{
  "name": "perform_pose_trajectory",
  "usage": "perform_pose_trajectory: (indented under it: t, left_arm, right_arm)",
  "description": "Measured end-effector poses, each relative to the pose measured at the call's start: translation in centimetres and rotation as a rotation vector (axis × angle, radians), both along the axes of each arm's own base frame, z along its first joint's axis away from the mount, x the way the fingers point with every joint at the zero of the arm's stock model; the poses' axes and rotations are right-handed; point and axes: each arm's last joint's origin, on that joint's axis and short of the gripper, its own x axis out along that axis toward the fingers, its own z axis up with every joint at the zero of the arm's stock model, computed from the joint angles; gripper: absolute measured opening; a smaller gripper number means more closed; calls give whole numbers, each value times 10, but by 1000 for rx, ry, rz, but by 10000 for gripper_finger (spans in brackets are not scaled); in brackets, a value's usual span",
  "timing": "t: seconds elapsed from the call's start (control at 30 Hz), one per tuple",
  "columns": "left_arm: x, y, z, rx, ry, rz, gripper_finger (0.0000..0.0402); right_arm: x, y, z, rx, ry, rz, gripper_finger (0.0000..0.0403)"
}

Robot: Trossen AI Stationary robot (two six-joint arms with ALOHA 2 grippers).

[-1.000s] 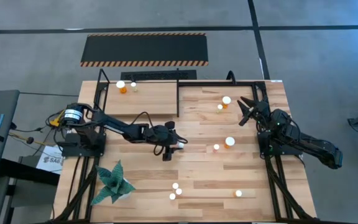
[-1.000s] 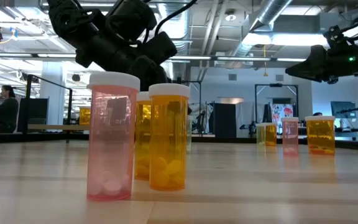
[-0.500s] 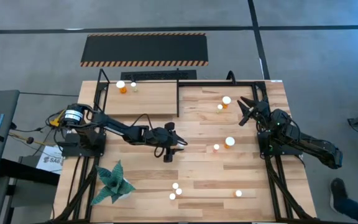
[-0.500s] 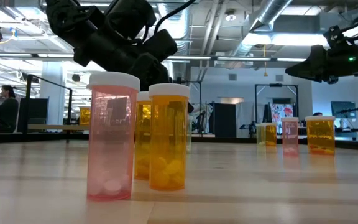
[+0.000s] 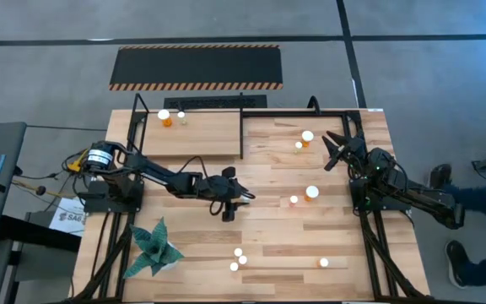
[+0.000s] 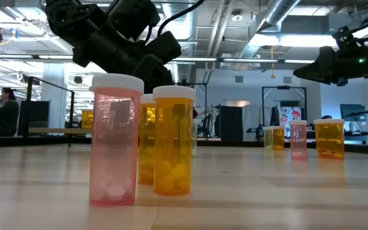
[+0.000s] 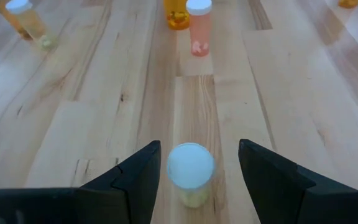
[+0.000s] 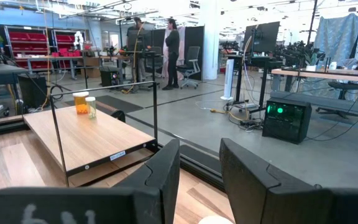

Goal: Pick and place medicine bottles onto shelf by color
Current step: Put the bottom yellow pill bottle aligned with the other yellow pill bottle on the shelf

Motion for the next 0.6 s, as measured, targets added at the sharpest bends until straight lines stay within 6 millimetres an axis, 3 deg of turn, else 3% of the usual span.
perform_pose_trajectory:
  t: [0.6]
  left_arm:
    - [5,-2,-17,-40,9,48,204]
  right_arm:
    - [0,0,0,0,-1,1,139]
